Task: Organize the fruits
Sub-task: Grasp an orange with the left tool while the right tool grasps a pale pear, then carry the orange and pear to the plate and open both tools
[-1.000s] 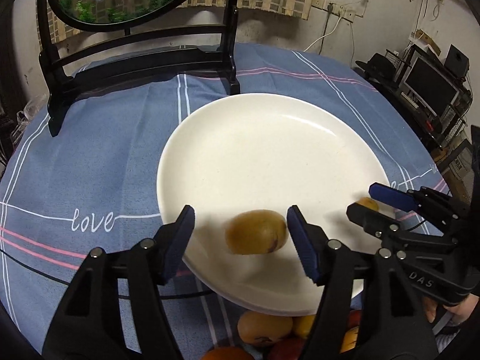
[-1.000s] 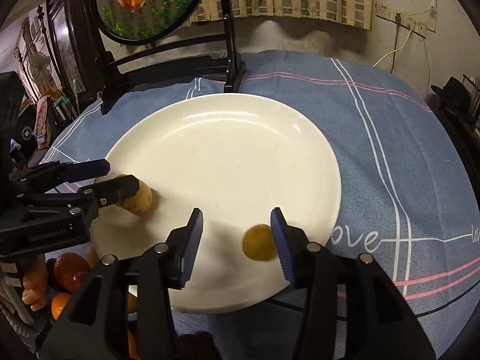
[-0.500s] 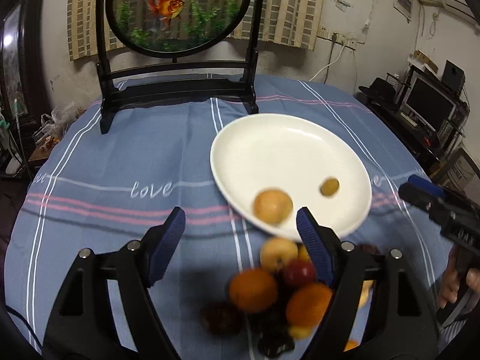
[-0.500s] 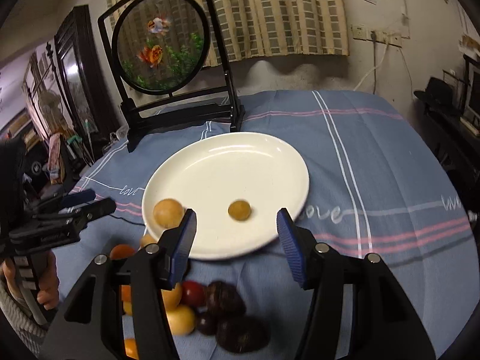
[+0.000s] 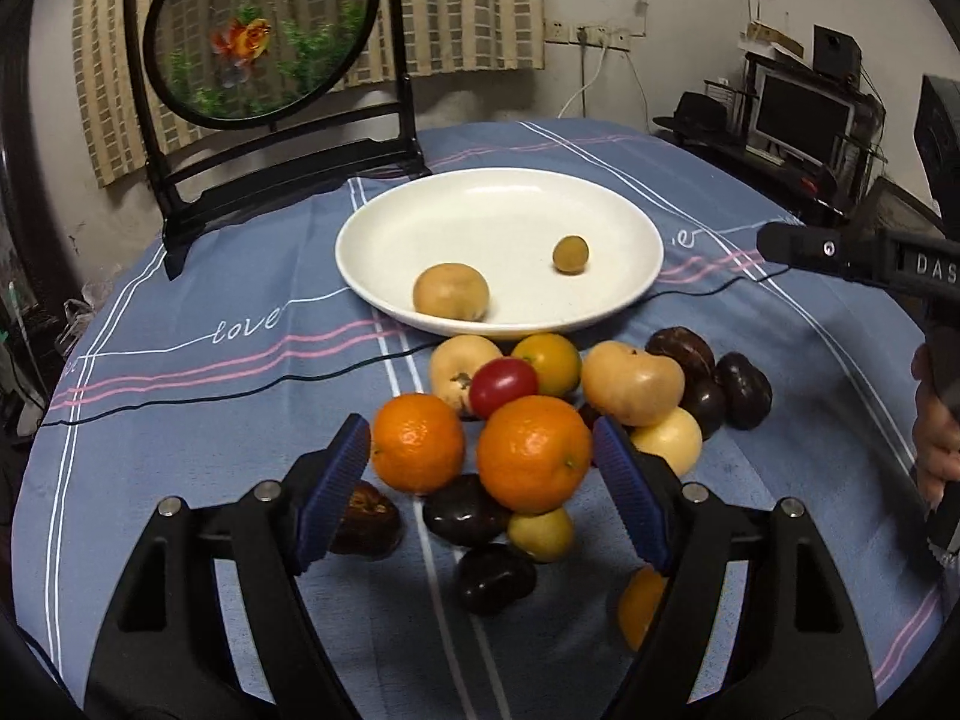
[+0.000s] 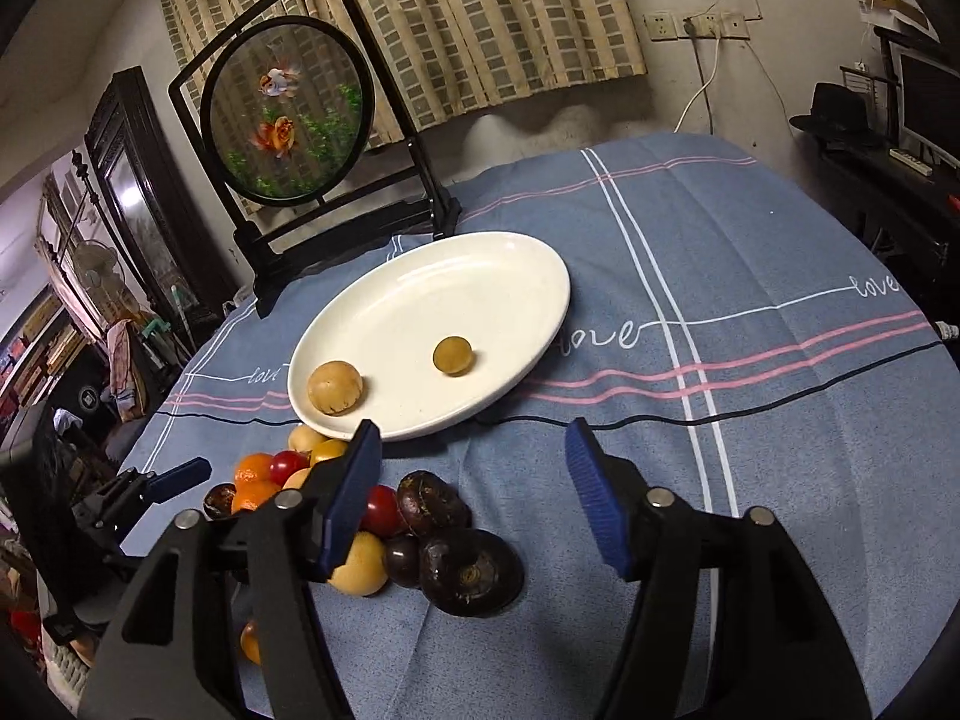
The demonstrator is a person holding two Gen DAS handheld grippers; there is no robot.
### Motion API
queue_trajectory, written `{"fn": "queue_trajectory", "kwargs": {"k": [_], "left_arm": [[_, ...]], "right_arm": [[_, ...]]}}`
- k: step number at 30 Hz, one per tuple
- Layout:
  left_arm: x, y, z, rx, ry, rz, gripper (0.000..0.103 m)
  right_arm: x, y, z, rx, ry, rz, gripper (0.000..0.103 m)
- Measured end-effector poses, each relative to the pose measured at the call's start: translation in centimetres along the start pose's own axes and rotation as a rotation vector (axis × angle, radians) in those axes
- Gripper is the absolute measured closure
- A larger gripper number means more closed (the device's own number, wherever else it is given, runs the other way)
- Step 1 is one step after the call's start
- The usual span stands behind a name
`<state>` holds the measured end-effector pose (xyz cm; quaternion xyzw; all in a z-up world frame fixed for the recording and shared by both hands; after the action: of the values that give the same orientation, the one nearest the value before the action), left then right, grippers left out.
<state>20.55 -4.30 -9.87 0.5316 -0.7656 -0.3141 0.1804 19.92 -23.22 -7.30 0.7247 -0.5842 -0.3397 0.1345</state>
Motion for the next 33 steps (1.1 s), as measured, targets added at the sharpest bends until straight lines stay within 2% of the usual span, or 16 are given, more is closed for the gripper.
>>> {"fn": "queue_trajectory", "kwargs": {"k": [5,10,14,15,16,18,21,25,27,30,33], "left_arm": [[0.8,-0.9,0.3,-0.024,-0.024,0.014,0.025],[0.9,-1.3,0.0,-0.018,-0.004,0.047,0.026],[1.2,-1.4,0.1,-0.02,-0.017,0.052,0.036],[1.3,-1.3,0.1,-0.019,-0.017,0.056,0.044],[1.4,-1.5,0.2,-0.03,-0.013,0.075,0.057],[1.5,-2.0,0.5,-0.06,-0.002,0.103,0.058],[1.8,-2.7,1.1,-0.098,-0.011,0.099,0.058],[1.6,-2.5,1.1,-0.095,0.004,0.103,0.06],[1.3,-2.1,0.9,-0.079,0.02,0.097,0.06],[0.1,-0.4,-0.2,-0.008,0.052,0.077,0.06],[-1.3,0.5,-0.9,0.03,0.082,0.028,0.06]], "right_arm": [[0.0,0.4,-0.1,0.009,0.001,-0.008,0.037],[0.0,0.4,-0.1,0.014,0.004,-0.01,0.036],[0.0,0.3,0.1,0.006,0.009,-0.006,0.036],[-0.1,0.3,0.2,0.006,0.01,-0.006,0.036],[-0.1,0.2,0.2,0.005,0.011,-0.005,0.036],[-0.1,0.1,0.2,0.002,0.013,-0.001,0.036],[-0.1,0.0,0.3,-0.002,0.012,0.0,0.036],[-0.4,-0.1,0.5,-0.007,0.024,-0.011,0.036],[-1.1,-0.4,0.8,-0.019,0.049,-0.022,0.036],[-2.6,-0.9,1.6,-0.041,0.104,-0.048,0.036],[-4.5,-1.7,2.7,-0.07,0.165,-0.076,0.036]]}}
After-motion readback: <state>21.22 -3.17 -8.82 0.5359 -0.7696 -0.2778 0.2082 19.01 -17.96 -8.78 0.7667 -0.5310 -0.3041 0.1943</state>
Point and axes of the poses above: each gripper's, at about its wrist camera, not at the fingertips, and y roughly against the way its jaws point, x to its right, z to its underside, the point moved 7 cm from there along -y, roughly the way its jaws point
